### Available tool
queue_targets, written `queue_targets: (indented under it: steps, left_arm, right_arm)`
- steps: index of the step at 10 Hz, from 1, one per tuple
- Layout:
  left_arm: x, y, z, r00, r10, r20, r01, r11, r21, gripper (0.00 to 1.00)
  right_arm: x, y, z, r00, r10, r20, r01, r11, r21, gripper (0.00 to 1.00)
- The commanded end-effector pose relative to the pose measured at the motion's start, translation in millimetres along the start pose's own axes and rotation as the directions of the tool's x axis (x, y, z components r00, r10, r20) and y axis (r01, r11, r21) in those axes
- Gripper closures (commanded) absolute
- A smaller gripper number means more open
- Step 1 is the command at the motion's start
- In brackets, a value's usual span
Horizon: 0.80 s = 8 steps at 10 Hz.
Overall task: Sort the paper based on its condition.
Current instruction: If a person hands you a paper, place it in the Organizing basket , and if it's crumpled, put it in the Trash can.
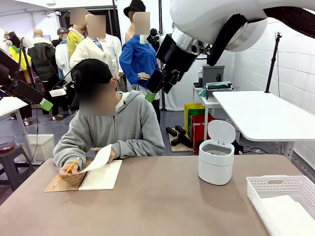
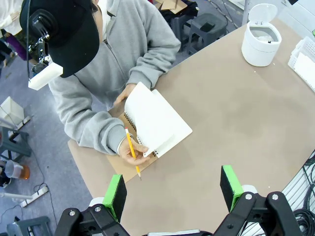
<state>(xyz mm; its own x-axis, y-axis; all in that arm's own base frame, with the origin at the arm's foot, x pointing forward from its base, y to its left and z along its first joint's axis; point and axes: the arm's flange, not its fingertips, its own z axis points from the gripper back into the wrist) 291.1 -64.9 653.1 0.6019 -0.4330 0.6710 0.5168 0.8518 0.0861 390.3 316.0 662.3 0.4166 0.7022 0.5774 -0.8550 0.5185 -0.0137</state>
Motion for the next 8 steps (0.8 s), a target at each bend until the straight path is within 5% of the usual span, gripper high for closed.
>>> queue_targets:
  steps: [1,8]
  left_arm:
    - [0.4,0.2,0.2,1.000,0.000,0.003,0.000,1.000,0.001,0.00]
    - [0.4,0.2,0.2,1.000,0.000,0.003,0.000,1.000,0.001,0.00]
  right_arm:
    - [-0.9,0.6,0.3,1.000,-0.004,0.003,0.004,1.000,0.004,0.00]
    - [-0.9,0.6,0.3,1.000,-0.004,0.003,0.004,1.000,0.004,0.00]
